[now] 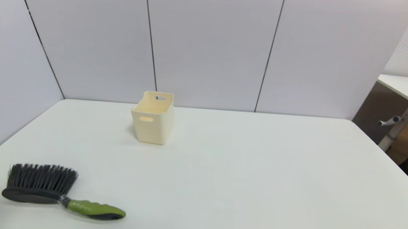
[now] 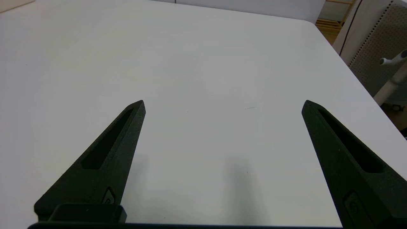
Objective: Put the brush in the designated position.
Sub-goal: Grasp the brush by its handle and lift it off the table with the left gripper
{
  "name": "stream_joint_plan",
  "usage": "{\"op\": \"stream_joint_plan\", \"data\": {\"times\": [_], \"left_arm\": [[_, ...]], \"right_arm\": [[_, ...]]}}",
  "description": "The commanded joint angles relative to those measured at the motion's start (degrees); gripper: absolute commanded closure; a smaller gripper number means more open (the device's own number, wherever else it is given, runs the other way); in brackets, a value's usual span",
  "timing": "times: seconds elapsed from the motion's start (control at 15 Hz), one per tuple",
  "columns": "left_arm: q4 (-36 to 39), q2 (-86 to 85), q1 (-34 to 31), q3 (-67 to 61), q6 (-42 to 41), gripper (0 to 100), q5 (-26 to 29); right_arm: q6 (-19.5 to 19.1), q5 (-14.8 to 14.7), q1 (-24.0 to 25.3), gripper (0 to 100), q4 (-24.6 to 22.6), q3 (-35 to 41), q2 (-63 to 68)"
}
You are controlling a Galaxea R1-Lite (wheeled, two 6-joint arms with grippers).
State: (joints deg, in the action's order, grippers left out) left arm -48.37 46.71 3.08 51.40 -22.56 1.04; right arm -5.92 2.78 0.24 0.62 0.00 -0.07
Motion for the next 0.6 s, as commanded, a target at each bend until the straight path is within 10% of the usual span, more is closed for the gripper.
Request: {"op": "stream_joint_plan", "data": {"times": [0.07,0.6], "left_arm": [[-5.86,5.49,2.01,2.92,-0.29,0,0.02],[-15.79,17.71,5.88,15.05,-0.37,0,-0.16]], "right_arm": [[-0.05,0.03,0.02,0,-0.01,0.09,-0.10],[-0.05,0.03,0.02,0,-0.01,0.09,0.07]]}}
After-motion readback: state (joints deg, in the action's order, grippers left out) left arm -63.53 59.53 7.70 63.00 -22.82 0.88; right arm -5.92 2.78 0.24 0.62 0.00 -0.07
